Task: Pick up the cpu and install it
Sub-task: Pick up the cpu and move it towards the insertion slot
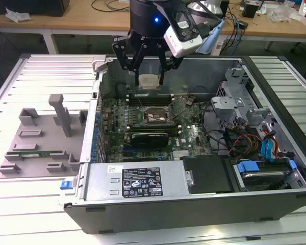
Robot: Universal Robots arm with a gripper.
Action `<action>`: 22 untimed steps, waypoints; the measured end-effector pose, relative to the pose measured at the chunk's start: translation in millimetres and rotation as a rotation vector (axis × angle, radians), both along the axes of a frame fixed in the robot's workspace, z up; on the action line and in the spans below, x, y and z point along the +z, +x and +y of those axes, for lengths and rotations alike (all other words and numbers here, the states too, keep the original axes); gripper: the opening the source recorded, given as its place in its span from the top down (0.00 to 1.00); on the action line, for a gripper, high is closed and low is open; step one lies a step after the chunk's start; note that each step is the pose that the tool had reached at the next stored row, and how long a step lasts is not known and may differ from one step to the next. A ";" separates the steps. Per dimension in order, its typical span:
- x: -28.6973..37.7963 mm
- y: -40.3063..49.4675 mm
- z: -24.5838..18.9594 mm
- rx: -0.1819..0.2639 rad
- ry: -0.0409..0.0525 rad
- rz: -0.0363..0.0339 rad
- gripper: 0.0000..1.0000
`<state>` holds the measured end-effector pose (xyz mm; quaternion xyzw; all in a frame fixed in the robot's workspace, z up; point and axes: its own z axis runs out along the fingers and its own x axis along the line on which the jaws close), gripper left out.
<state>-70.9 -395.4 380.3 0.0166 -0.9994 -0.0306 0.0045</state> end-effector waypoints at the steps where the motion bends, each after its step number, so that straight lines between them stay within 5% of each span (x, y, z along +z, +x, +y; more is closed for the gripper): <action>1: -1.0 0.9 0.0 0.000 0.0001 0.0001 0.45; 12: -9.6 4.2 0.0 0.000 0.0003 0.0001 0.45; 17: -26.3 6.9 3.4 0.000 0.0004 0.0000 0.45; 22: -34.8 13.4 9.9 0.000 0.0002 0.0001 0.45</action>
